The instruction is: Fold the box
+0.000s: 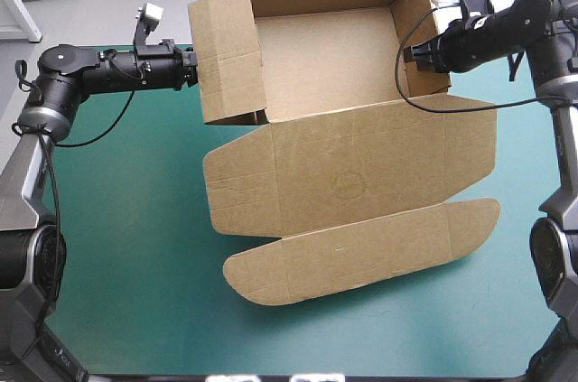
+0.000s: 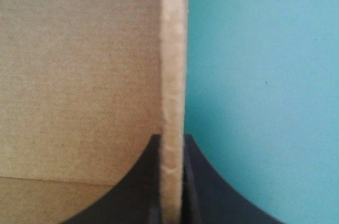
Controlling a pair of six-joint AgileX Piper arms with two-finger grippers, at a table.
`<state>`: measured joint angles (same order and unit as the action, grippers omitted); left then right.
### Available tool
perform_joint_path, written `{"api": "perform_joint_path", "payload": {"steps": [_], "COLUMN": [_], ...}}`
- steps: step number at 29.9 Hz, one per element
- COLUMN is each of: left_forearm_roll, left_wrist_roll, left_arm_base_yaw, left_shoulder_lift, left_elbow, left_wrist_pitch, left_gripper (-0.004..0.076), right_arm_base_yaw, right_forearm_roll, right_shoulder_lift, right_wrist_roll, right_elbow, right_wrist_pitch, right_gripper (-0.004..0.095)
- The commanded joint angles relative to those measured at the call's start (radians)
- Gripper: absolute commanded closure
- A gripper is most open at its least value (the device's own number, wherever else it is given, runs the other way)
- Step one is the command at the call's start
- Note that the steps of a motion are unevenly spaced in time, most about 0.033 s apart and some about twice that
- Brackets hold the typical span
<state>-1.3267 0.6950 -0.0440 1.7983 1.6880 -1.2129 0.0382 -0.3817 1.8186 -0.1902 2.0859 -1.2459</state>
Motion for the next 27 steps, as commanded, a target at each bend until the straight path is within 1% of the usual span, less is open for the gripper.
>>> {"api": "perform_joint_path", "payload": {"steps": [1, 11, 21, 24, 27], "left_forearm_roll": [-0.089, -0.088, -0.078, -0.08, -0.076], "left_wrist_roll": [-0.009, -0.04, -0.047, -0.047, -0.047], "left_arm_base_yaw": [0.004, 0.008, 0.065, 0.065, 0.065], "left_shoulder_lift": [-0.075, -0.111, -0.115, -0.117, -0.124], "left_elbow": [0.032, 0.032, 0.032, 0.032, 0.032], "left_wrist_pitch": [-0.082, -0.082, -0.082, -0.08, -0.078], "left_gripper": [0.0732, 0.0732, 0.0731, 0.0687, 0.0563], "right_arm_base_yaw": [-0.009, -0.009, 0.021, 0.023, 0.023], "right_forearm_roll": [-0.043, -0.04, -0.031, -0.023, -0.025], "right_shoulder_lift": [-0.05, -0.046, -0.022, -0.018, -0.015], "right_wrist_roll": [0.007, 0.011, 0.015, 0.015, 0.015], "right_elbow": [0.03, 0.03, 0.03, 0.03, 0.03], "right_wrist_pitch": [0.011, 0.011, 0.002, 0.002, 0.002], "right_gripper": [0.0911, 0.0911, 0.0912, 0.0911, 0.0911]}}
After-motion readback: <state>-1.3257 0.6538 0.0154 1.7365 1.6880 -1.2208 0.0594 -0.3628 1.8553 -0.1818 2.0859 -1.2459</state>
